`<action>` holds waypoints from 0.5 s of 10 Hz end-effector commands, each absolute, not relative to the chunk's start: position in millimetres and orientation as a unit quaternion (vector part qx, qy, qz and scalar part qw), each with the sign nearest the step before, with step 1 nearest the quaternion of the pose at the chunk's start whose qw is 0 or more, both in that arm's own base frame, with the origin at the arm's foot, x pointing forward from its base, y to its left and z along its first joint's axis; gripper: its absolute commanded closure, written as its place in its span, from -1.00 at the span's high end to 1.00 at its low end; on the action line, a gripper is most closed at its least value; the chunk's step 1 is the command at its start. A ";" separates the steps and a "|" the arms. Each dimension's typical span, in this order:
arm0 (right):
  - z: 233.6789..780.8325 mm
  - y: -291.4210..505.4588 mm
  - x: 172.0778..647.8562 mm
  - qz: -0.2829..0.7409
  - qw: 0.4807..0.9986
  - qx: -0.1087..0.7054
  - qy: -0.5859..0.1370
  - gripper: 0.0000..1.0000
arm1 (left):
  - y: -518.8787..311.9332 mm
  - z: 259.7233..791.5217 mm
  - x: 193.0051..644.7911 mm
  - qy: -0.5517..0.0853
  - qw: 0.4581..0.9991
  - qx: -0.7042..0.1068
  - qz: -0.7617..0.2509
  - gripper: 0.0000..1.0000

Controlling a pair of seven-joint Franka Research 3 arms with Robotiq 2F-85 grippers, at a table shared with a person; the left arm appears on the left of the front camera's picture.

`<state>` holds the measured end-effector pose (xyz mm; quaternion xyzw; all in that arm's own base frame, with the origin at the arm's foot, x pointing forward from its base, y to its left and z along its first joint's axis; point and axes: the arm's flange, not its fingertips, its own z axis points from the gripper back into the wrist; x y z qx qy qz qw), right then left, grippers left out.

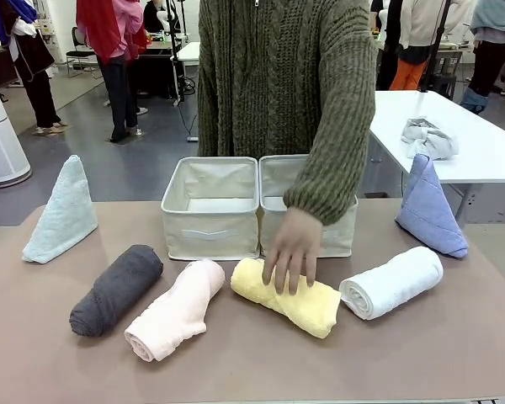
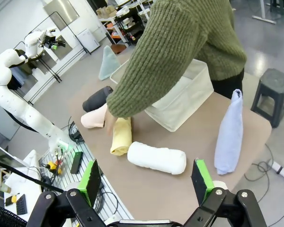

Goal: Sort the towels based on their folding style.
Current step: Pick up one triangle-folded towel and place it in the left Fabric basket.

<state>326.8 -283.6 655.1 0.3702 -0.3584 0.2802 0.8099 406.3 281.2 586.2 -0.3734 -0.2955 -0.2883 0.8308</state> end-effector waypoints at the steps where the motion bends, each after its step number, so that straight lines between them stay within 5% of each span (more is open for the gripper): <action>1: 654.2 -285.8 326.6 0.290 0.805 0.370 -0.361 1.00 | 281.5 585.4 404.2 -0.296 0.829 -0.376 -0.290 1.00; 5: 654.2 -285.8 326.6 0.290 0.805 0.370 -0.361 1.00 | 281.2 586.2 406.4 -0.295 0.831 -0.373 -0.288 1.00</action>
